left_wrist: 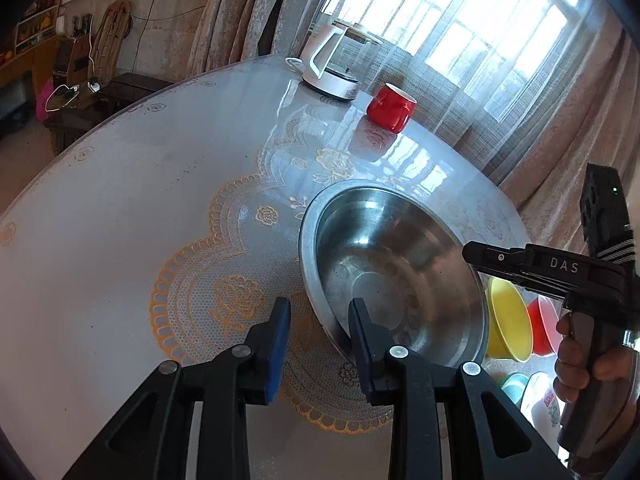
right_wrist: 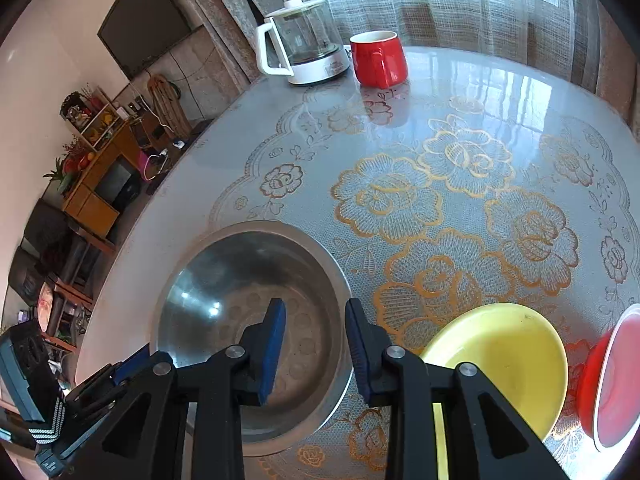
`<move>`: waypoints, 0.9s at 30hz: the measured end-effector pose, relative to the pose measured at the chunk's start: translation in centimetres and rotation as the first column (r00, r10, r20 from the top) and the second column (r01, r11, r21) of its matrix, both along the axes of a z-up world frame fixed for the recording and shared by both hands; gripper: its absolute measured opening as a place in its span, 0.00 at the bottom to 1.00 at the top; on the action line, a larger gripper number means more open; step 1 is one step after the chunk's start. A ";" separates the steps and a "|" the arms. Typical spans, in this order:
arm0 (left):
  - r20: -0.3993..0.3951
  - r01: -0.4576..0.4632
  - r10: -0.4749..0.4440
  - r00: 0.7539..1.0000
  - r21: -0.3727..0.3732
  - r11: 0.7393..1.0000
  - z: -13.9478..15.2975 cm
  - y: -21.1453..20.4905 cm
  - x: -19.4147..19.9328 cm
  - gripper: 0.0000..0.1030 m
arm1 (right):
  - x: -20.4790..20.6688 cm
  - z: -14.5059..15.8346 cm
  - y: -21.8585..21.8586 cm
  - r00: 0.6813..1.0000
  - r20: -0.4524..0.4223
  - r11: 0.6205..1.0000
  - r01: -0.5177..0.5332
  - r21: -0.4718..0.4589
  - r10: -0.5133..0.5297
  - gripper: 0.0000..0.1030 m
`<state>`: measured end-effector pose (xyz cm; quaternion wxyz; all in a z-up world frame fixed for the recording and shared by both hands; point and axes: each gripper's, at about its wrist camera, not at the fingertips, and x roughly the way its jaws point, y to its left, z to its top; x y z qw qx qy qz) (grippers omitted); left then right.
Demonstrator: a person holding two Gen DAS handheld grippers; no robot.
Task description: Organize plates and bowls
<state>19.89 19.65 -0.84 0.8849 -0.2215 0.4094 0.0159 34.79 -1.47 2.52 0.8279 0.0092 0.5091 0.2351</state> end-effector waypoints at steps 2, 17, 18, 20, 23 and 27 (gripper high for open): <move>-0.014 0.022 -0.022 1.000 0.017 1.000 -0.1 -0.3 0.6 0.29 | 0.8 -0.9 -0.1 0.999 -0.031 1.000 -0.004 0.021 0.004 0.31; 0.037 0.049 -0.053 0.998 0.108 0.993 1.9 -0.5 -5.7 0.21 | -6.9 0.0 -0.3 0.995 -0.035 0.994 -0.094 0.048 0.096 0.24; 0.047 0.048 -0.054 0.997 0.106 0.993 2.1 -0.3 -6.4 0.21 | -7.8 0.1 -0.3 0.994 -0.032 0.994 -0.099 0.054 0.101 0.24; 0.063 0.055 -0.061 0.996 0.091 0.994 2.4 0.1 -7.8 0.21 | -9.5 0.2 -0.3 0.994 -0.031 0.993 -0.100 0.062 0.102 0.24; 0.081 0.065 -0.072 0.994 0.087 0.994 2.5 0.4 -9.7 0.22 | -11.8 0.0 -0.5 0.995 -0.034 0.993 -0.096 0.070 0.099 0.24; 0.077 0.076 -0.083 0.994 0.101 0.992 1.8 0.3 -11.7 0.22 | -14.4 -0.9 -0.5 0.996 -0.041 0.994 -0.076 0.075 0.079 0.24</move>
